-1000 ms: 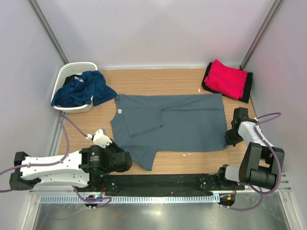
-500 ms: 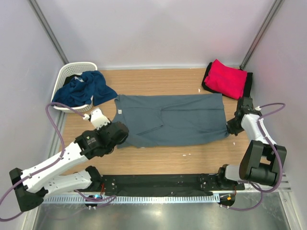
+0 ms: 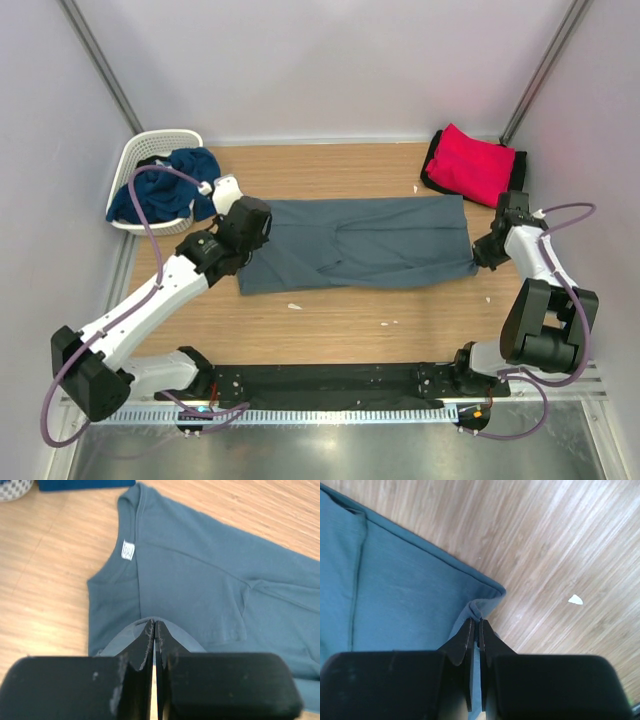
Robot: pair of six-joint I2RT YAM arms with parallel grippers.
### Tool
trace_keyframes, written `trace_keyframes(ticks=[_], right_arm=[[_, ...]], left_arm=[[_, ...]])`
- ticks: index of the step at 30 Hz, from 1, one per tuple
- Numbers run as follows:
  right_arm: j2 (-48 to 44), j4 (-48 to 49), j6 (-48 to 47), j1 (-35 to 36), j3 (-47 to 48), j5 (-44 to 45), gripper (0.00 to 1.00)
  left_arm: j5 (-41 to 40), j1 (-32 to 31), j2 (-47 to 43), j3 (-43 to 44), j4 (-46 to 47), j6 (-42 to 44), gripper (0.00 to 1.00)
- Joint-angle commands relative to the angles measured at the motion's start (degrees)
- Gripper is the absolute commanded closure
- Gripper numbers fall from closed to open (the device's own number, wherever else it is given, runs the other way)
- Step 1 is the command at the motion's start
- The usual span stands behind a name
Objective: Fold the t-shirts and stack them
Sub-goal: Fold the tshirt
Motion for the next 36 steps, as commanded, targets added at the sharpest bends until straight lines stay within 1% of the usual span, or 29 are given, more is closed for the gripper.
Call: trace_keyframes(ticks=[1, 4, 10, 17, 21, 29, 36], right_arm=[[-0.18, 1.07, 0.40, 0.08, 3.06, 0.15, 0.98], [1.40, 1.07, -0.30, 0.08, 4.29, -0.11, 0.99], [5.00, 2.03, -1.01, 0.08, 6.13, -0.38, 0.99], [10.36, 2.47, -2.76, 0.08, 9.47, -1.43, 0.99], [12.04, 2.65, -3.47, 0.08, 11.06, -2.04, 0.99], [14.59, 2.74, -3.73, 0.08, 13.26, -2.93, 0.99], [17.14, 2.91, -3.73, 0.08, 15.36, -3.63, 0.99]], left_arm=[[3.28, 2.97, 1.59, 3.69, 7.82, 7.24, 1.00], [4.69, 4.81, 3.78, 4.49, 10.28, 9.09, 1.00], [5.66, 5.52, 6.86, 5.19, 15.29, 11.72, 1.00], [4.96, 5.96, 9.77, 5.98, 20.56, 15.94, 1.00], [3.82, 7.01, 11.35, 6.86, 22.41, 18.05, 1.00], [4.17, 9.30, 14.95, 9.84, 27.68, 22.62, 1.00], [5.22, 9.83, 19.34, 12.74, 30.94, 24.12, 1.00]])
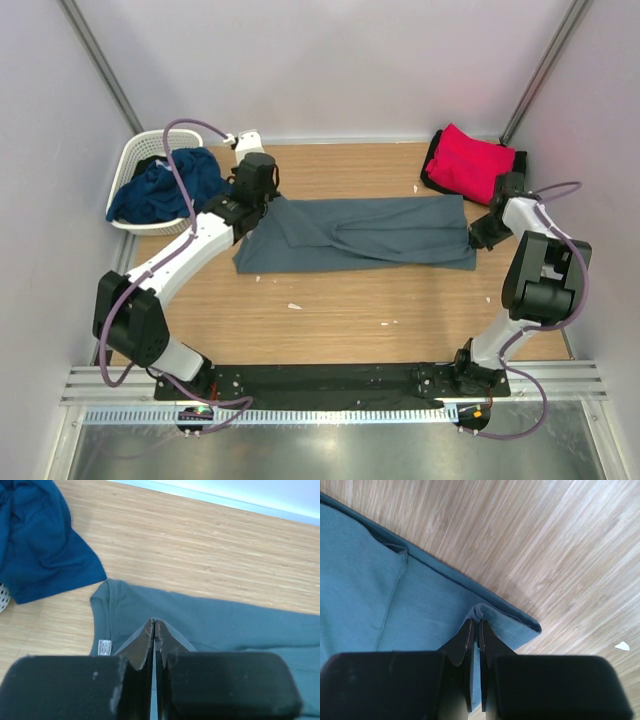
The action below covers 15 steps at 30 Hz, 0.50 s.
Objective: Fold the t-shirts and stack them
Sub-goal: Fold the tshirt
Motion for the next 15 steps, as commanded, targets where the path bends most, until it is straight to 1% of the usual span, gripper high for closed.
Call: trace_keyframes(ticks=[1, 8, 15], right_arm=[[0.98, 1.21, -0.67, 0.08, 3.39, -0.35, 0.99], [3.45, 1.30, -1.20, 0.08, 5.67, -0.97, 0.99], [6.34, 1.38, -1.72, 0.08, 8.13, -1.58, 0.98]], left_arm=[[-0.55, 0.49, 1.75, 3.79, 5.61, 2.13, 1.00], [0.59, 1.37, 4.66, 6.42, 9.47, 5.38, 1.00], [-0.72, 1.46, 8.44, 7.48, 12.11, 6.09, 1.00]])
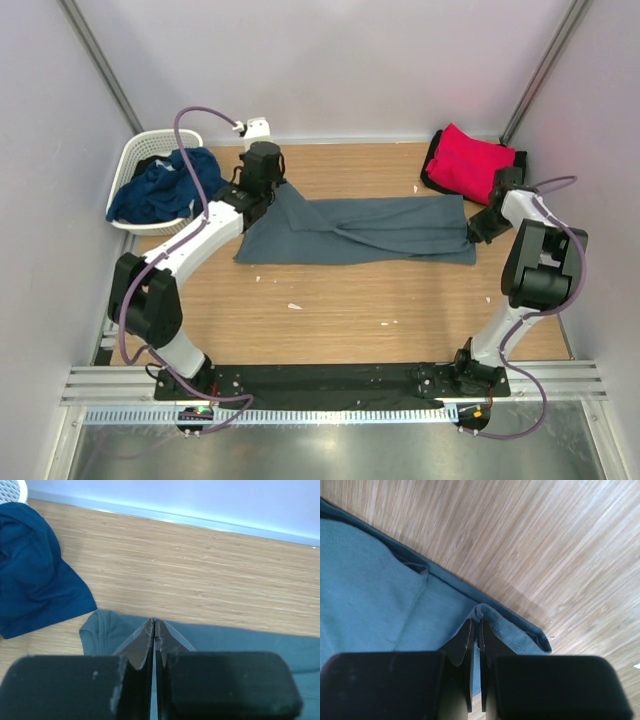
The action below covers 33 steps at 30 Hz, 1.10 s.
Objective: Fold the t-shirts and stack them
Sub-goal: Fold the tshirt
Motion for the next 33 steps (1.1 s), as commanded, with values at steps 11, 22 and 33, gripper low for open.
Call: trace_keyframes(ticks=[11, 22, 33], right_arm=[[4.69, 0.80, -2.89, 0.08, 7.24, -2.29, 0.81], [-1.98, 0.09, -7.46, 0.17, 6.72, -1.59, 0.39], [-6.74, 0.18, -7.03, 1.58, -0.05, -0.45, 0.50]], left_arm=[[-2.63, 0.94, 5.22, 2.35, 5.17, -0.65, 1.00], [-2.89, 1.11, 8.30, 5.51, 1.74, -1.97, 1.00], [-3.42, 1.38, 8.92, 5.51, 0.60, -3.20, 1.00]])
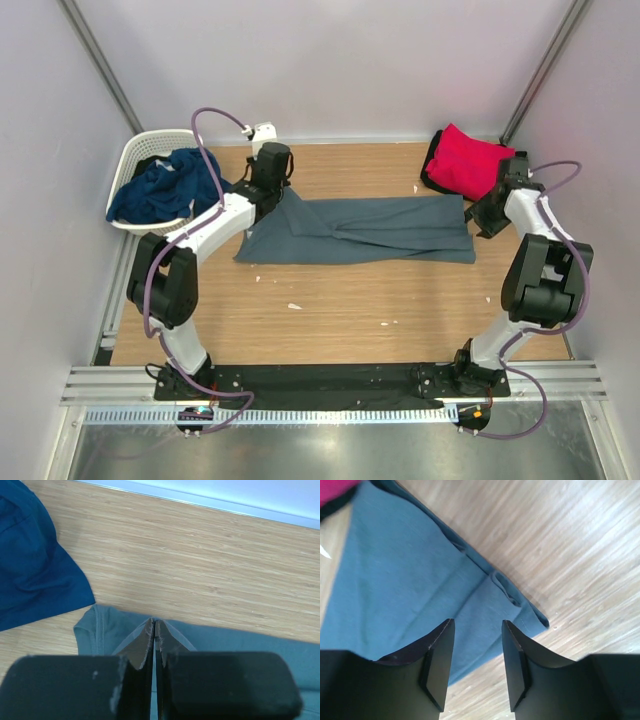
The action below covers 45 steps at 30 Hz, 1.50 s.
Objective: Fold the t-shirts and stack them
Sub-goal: Fold the tshirt
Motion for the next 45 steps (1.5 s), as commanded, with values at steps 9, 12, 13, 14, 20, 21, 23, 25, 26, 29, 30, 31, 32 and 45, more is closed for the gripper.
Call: trace_keyframes(ticks=[9, 12, 13, 14, 20, 21, 23, 25, 26, 29, 30, 31, 32, 45], right_arm=[[-0.57, 0.27, 1.00, 1.12, -5.58, 2.18, 0.75], [-0.40, 0.62, 1.09, 1.12, -6.72, 3.23, 0.76], [-0.22, 0.79, 1.00, 1.12, -7.07, 3.59, 0.75], [-0.13, 0.88, 1.00, 1.12, -7.25, 3.59, 0.75], [1.36, 2.46, 1.18, 1.12, -7.87, 3.94, 0.59], [1.71, 2.64, 1.18, 1.12, -7.87, 4.29, 0.57], [1.89, 3.60, 1.27, 1.04, -7.95, 4.64, 0.50], [2.15, 4.39, 1.27, 1.12, -7.87, 5.17, 0.48], [2.33, 4.57, 1.18, 1.12, -7.87, 5.43, 0.48], [2.85, 5.71, 1.18, 1.12, -8.04, 5.79, 0.47], [2.94, 5.80, 1.18, 1.12, -7.95, 5.96, 0.47], [3.20, 6.07, 1.09, 1.04, -8.04, 6.05, 0.49], [3.38, 6.59, 1.18, 1.12, -8.04, 6.14, 0.50], [2.86, 8.53, 0.74, 1.12, -8.40, 5.96, 0.93]], left_arm=[[-1.80, 1.05, -0.96, 1.49, 0.44, -0.80, 1.00], [-1.54, 1.14, -1.05, 1.31, 0.44, -0.89, 1.00], [-1.54, 1.14, -1.14, 1.14, 0.44, -0.89, 1.00], [-1.54, 1.23, -1.23, 1.13, 0.35, -0.89, 1.00], [-1.54, 1.32, -1.23, 0.87, 0.27, -0.97, 1.00], [-1.54, 1.23, -1.32, 0.87, 0.27, -0.97, 1.00], [-1.63, 1.40, -1.32, 0.78, 0.27, -0.97, 1.00], [-1.72, 1.40, -1.32, 0.78, 0.27, -0.89, 1.00], [-1.72, 1.40, -1.32, 0.78, 0.18, -0.89, 1.00], [-1.63, 1.40, -1.23, 0.69, 0.18, -0.97, 1.00], [-1.63, 1.40, -1.23, 0.69, 0.09, -0.97, 1.00], [-1.72, 1.32, -1.14, 0.69, 0.18, -0.97, 1.00], [-1.72, 1.32, -1.23, 0.69, 0.18, -1.06, 1.00], [-1.89, 1.40, -1.32, 0.96, -0.35, -0.71, 1.00]])
